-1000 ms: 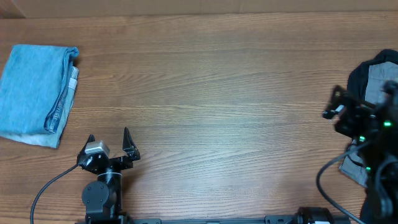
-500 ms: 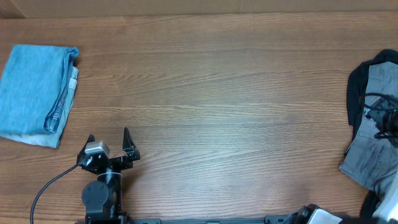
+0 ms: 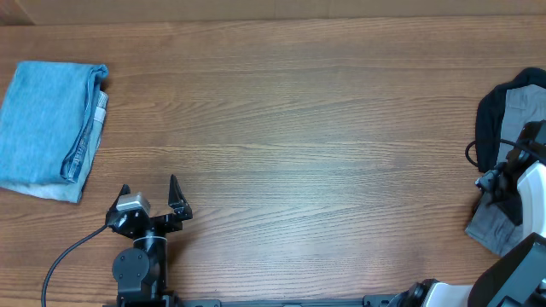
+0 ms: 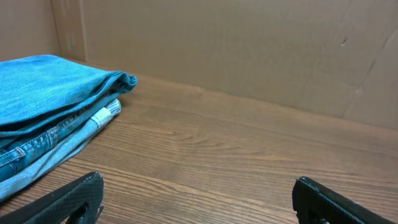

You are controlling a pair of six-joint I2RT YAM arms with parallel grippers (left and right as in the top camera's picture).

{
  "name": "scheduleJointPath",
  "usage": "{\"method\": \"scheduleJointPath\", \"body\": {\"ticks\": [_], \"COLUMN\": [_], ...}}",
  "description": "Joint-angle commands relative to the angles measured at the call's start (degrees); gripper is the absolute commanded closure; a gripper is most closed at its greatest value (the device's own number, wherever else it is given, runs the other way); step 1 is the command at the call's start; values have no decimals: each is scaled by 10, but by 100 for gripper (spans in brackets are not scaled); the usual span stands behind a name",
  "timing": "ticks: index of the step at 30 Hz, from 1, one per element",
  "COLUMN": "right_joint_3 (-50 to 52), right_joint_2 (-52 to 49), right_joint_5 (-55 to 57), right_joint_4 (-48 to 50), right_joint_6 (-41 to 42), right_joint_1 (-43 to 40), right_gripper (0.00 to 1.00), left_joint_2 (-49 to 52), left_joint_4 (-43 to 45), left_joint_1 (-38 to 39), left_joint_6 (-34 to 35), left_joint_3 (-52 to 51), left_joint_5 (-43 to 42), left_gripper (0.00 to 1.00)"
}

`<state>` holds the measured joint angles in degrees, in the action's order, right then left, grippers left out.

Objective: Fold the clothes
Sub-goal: 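Reach the right gripper into the clothing pile and grasp the grey shorts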

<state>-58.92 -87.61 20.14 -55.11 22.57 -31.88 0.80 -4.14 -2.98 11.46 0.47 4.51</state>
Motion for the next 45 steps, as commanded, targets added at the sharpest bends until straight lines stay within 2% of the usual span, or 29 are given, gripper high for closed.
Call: {"method": "scheduleJointPath", "body": {"ticks": [1, 6, 14, 18, 20, 22, 23, 24, 25, 30, 37, 41, 44, 45], "right_joint_3": [9, 61, 141, 143, 143, 135, 106, 89, 43, -212, -553, -733, -830, -845], "right_joint_2": [-2, -29, -39, -39, -39, -39, -39, -39, -38, -38, -38, -38, -38, -38], "right_joint_5": [32, 9, 9, 9, 8, 8, 7, 7, 7, 8, 38, 61, 21, 7], "right_joint_4": [32, 110, 184, 192, 195, 188, 158, 141, 101, -82, -256, -321, -317, -305], "right_joint_6": [41, 38, 43, 43, 43, 43, 43, 45, 45, 44, -18, -56, -108, -128], "right_joint_1": [1, 1, 1, 1, 1, 2, 3, 5, 9, 44, 109, 119, 119, 119], "right_gripper": [24, 23, 24, 37, 51, 72, 85, 88, 96, 96, 96, 96, 96, 91], "left_joint_2": [-2, -2, -2, -2, -2, -2, -2, -2, -2, -2, -2, -2, -2, -2], "left_joint_4": [1, 1, 1, 1, 1, 1, 1, 1, 1, 1, 1, 1, 1, 1], "left_joint_1": [3, 3, 3, 3, 3, 3, 3, 3, 3, 3, 3, 3, 3, 3], "left_joint_6": [-12, -12, -12, -12, -12, -12, -12, -12, -12, -12, -12, -12, -12, -12], "left_joint_3": [-2, -2, -2, -2, -2, -2, -2, -2, -2, -2, -2, -2, -2, -2], "left_joint_5": [-5, -5, -5, -5, -5, -5, -5, -5, -5, -5, -5, -5, -5, -5], "left_gripper": [0, 0, 0, 0, 0, 0, 0, 0, 0, 0, 0, 0, 0, 0]}}
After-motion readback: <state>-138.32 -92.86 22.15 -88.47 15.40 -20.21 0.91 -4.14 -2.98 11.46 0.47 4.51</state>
